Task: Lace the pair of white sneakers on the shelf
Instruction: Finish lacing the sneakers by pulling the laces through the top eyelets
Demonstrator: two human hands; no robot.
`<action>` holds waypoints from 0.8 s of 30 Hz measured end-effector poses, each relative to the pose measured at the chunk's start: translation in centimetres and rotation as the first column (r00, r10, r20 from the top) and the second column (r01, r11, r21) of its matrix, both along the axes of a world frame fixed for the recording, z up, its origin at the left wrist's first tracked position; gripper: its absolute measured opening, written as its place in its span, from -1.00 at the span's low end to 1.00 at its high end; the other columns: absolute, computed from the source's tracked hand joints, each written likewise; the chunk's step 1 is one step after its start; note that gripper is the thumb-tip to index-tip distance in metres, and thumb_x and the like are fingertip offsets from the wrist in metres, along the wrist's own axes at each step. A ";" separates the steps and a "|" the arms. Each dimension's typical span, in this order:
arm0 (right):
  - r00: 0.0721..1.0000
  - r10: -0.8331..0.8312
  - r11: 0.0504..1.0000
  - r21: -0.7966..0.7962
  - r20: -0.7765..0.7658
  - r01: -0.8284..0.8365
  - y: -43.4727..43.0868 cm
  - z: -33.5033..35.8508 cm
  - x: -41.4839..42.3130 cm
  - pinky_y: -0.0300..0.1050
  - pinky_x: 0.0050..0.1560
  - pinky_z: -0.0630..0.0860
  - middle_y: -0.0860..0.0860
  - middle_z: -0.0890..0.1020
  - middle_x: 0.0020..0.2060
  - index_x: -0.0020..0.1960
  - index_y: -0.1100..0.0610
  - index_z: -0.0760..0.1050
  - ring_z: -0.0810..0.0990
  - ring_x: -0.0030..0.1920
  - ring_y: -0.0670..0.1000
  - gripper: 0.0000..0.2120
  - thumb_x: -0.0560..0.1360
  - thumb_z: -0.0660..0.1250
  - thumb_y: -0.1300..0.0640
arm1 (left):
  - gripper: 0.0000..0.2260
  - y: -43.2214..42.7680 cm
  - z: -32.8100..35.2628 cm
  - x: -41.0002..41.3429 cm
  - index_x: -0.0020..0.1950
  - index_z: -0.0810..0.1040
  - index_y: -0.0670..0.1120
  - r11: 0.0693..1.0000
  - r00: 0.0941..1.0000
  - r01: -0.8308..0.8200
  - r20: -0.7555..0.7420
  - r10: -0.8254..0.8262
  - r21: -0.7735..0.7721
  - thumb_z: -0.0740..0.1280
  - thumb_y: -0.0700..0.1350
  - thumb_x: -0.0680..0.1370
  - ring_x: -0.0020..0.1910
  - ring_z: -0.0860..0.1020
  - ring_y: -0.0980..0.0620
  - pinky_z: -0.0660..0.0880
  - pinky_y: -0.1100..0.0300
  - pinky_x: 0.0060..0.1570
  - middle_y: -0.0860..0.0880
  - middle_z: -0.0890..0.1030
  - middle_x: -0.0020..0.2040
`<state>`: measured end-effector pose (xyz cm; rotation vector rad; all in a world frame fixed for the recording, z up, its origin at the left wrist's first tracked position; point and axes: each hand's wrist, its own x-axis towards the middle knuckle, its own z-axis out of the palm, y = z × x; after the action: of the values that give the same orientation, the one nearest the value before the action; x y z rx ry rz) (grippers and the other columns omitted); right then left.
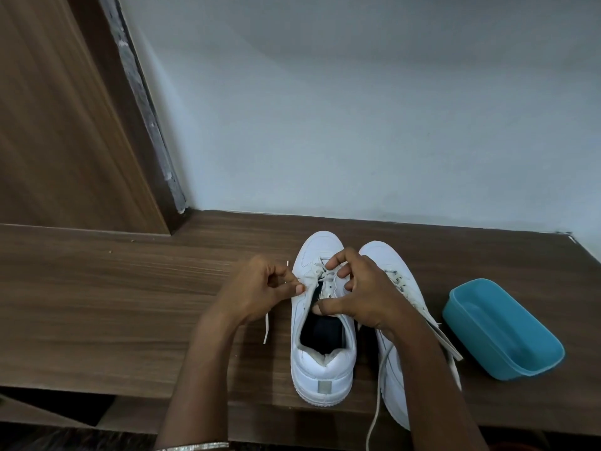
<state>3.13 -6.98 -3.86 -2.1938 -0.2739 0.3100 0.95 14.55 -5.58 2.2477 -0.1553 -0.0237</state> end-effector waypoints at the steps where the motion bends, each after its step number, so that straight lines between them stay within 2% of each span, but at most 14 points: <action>1: 1.000 -0.001 1.000 0.002 0.001 0.001 0.0 -0.1 0.0 -0.18 -0.08 0.40 -0.08 0.45 0.05 0.07 -0.13 0.46 0.45 -0.02 -0.15 -0.41 0.16 0.68 0.04 | -0.70 0.0 -0.1 -0.1 -0.31 0.58 0.01 1.000 0.999 0.030 -0.017 -0.030 0.003 0.38 0.22 0.43 -0.42 0.38 0.01 0.37 0.03 -0.34 -0.04 0.49 -0.43; 4: 1.000 0.004 1.000 0.016 -0.001 -0.004 -0.1 -0.1 0.0 -0.19 -0.09 0.40 -0.06 0.47 0.06 0.02 -0.12 0.47 0.45 -0.05 -0.14 -0.45 0.16 0.68 0.04 | -0.76 -0.1 -0.3 -0.2 -0.31 0.54 0.11 0.997 0.996 0.066 -0.065 -0.068 -0.028 0.32 0.09 0.56 -0.36 0.37 0.10 0.31 0.11 -0.28 0.07 0.44 -0.39; 6: 1.000 0.014 1.000 0.027 0.002 -0.014 -0.2 0.0 0.0 -0.20 -0.11 0.40 -0.05 0.48 0.05 0.00 -0.12 0.48 0.44 -0.07 -0.13 -0.49 0.17 0.67 0.05 | -0.74 -0.3 -0.3 -0.2 -0.29 0.55 0.10 0.997 0.991 0.033 -0.126 -0.041 -0.067 0.28 0.05 0.59 -0.37 0.37 0.12 0.31 0.12 -0.25 0.12 0.43 -0.40; 9: 1.000 0.020 0.999 0.029 -0.001 -0.020 -0.3 0.2 -0.1 -0.21 -0.11 0.41 -0.05 0.50 0.04 -0.01 -0.12 0.52 0.46 -0.07 -0.12 -0.53 0.19 0.67 0.04 | -0.67 -0.7 -0.4 -0.3 -0.27 0.54 0.02 0.995 0.954 -0.016 -0.299 -0.014 -0.099 0.21 -0.02 0.68 -0.51 0.28 0.17 0.24 0.17 -0.37 0.14 0.35 -0.50; 12: 1.000 0.025 1.000 0.006 0.001 -0.025 -0.3 0.4 -0.1 -0.21 -0.10 0.41 -0.04 0.51 0.04 -0.03 -0.12 0.57 0.48 -0.07 -0.14 -0.58 0.20 0.67 0.02 | -0.64 -0.8 -0.2 -0.6 -0.29 0.56 0.00 0.987 0.898 -0.061 -0.439 -0.010 -0.147 0.21 -0.01 0.68 -0.51 0.26 0.13 0.20 0.20 -0.43 0.07 0.34 -0.47; 14: 1.000 0.019 1.000 0.003 0.009 -0.019 -0.2 0.5 -0.1 -0.21 -0.08 0.41 -0.05 0.51 0.03 -0.04 -0.12 0.59 0.48 -0.06 -0.16 -0.60 0.21 0.67 0.02 | -0.62 -0.5 -0.2 -0.7 -0.33 0.58 -0.01 0.990 0.872 -0.057 -0.490 -0.015 -0.131 0.23 -0.02 0.68 -0.51 0.29 0.11 0.25 0.23 -0.45 0.05 0.39 -0.49; 16: 1.000 0.012 1.000 0.015 0.004 -0.012 -0.3 0.7 -0.2 -0.21 -0.08 0.41 -0.07 0.52 0.01 -0.05 -0.11 0.60 0.49 -0.07 -0.16 -0.62 0.21 0.67 0.03 | -0.64 0.2 -0.1 -0.9 -0.32 0.59 -0.05 0.999 0.854 -0.020 -0.520 -0.003 -0.038 0.26 -0.02 0.66 -0.51 0.37 0.11 0.33 0.26 -0.43 0.04 0.46 -0.50; 18: 1.000 0.014 1.000 0.013 0.000 -0.014 -0.3 0.8 -0.2 -0.22 -0.07 0.42 -0.08 0.52 0.00 -0.04 -0.10 0.60 0.49 -0.06 -0.16 -0.61 0.21 0.67 0.03 | -0.70 1.1 -0.2 -1.1 -0.28 0.57 -0.06 0.996 0.869 -0.035 -0.491 0.070 0.079 0.33 0.00 0.62 -0.46 0.47 0.10 0.43 0.21 -0.36 0.03 0.55 -0.45; 21: 1.000 0.008 1.000 0.006 -0.014 -0.008 -0.3 0.7 -0.2 -0.20 -0.06 0.44 -0.07 0.52 0.03 -0.01 -0.12 0.58 0.50 -0.04 -0.13 -0.57 0.21 0.67 0.01 | -0.82 2.2 -0.5 -0.9 -0.24 0.59 0.06 0.960 0.937 -0.208 -0.242 0.251 0.190 0.47 0.10 0.49 -0.22 0.56 0.15 0.52 0.12 -0.12 0.12 0.63 -0.26; 24: 1.000 -0.001 1.000 0.007 -0.027 0.001 -0.2 0.6 -0.1 -0.21 -0.08 0.45 -0.07 0.52 0.03 -0.01 -0.13 0.57 0.51 -0.06 -0.11 -0.57 0.20 0.67 0.00 | -0.80 0.7 0.2 -0.7 -0.17 0.59 0.21 0.891 0.938 -0.321 -0.023 0.346 0.321 0.49 0.27 0.37 0.13 0.51 0.07 0.39 -0.05 0.20 0.19 0.57 -0.04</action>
<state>3.06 -7.23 -3.30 -2.1816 -0.2589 0.3370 0.23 15.26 -5.34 2.5577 0.3024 0.0501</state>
